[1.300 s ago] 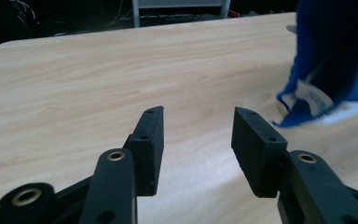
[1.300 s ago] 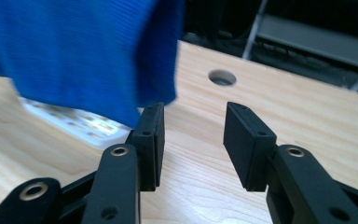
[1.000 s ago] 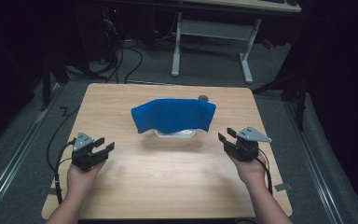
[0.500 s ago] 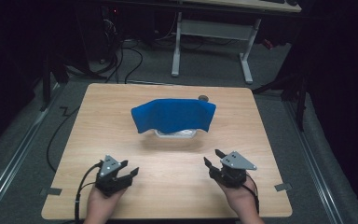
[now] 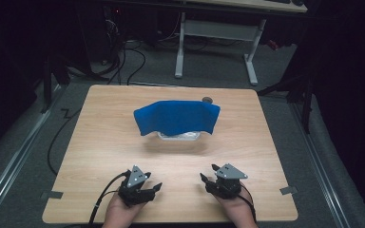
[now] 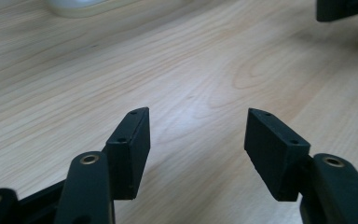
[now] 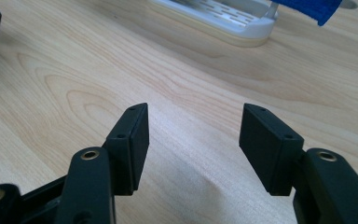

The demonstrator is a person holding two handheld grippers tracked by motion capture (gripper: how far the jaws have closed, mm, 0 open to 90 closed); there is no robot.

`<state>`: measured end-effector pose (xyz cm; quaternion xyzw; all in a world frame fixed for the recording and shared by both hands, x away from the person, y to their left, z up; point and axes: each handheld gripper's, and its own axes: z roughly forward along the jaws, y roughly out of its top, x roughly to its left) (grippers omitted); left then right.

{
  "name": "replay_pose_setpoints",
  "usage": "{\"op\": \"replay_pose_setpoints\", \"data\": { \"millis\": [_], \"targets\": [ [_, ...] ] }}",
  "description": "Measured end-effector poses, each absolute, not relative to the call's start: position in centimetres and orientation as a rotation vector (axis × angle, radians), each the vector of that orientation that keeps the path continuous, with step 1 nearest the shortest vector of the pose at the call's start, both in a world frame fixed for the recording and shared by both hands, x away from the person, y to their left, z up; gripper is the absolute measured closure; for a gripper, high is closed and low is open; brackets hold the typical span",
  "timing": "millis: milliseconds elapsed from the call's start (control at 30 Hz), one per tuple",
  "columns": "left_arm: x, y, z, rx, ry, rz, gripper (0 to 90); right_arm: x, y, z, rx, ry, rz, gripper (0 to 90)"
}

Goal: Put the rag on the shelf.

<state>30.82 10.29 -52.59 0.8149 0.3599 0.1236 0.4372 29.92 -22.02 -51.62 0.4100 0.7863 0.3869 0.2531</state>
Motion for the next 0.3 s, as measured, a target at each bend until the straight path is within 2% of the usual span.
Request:
{"op": "replay_pose_setpoints", "data": {
  "millis": [300],
  "targets": [
    [31.7,12.3,-52.7,1.972,0.973,0.301,41.0,29.8,-21.9,-51.7,1.112,2.146,1.049,43.0]
  ]
}}
